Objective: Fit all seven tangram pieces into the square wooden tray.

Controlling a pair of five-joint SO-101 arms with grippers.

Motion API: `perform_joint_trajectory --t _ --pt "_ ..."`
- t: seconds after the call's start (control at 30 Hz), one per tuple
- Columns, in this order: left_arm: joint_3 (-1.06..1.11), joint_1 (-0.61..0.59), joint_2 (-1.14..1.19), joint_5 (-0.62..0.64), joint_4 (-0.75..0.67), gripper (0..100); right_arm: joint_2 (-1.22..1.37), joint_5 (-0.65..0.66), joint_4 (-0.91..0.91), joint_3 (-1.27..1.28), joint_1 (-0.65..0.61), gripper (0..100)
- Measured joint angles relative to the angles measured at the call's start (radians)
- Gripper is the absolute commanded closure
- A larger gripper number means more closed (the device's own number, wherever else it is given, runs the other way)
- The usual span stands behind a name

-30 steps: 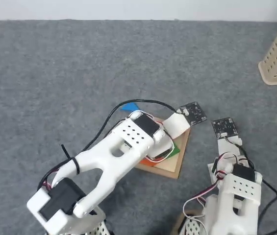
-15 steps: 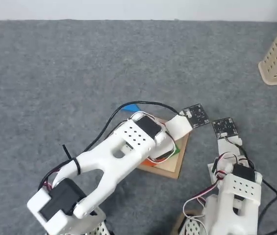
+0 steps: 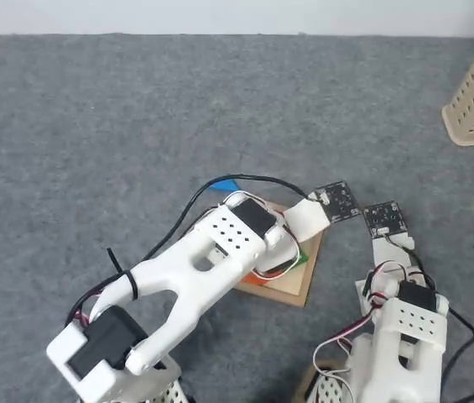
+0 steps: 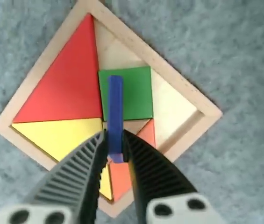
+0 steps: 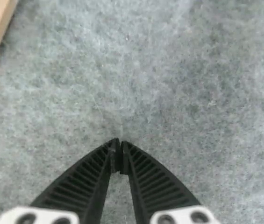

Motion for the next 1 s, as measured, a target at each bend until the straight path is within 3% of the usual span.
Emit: perform_joint_trajectory --t 0.57,0.8,1.0 --pt "0.006 0.000 0.000 -0.008 0.005 98 0.000 0.000 0.000 0.000 0.000 99.2" --pt "0.011 0.000 -0.002 0.012 0.014 86 0.000 0.000 0.000 0.000 0.000 99.2" --pt "0.005 0.000 -0.002 0.012 0.060 85 0.000 0.000 0.000 0.000 0.000 99.2"
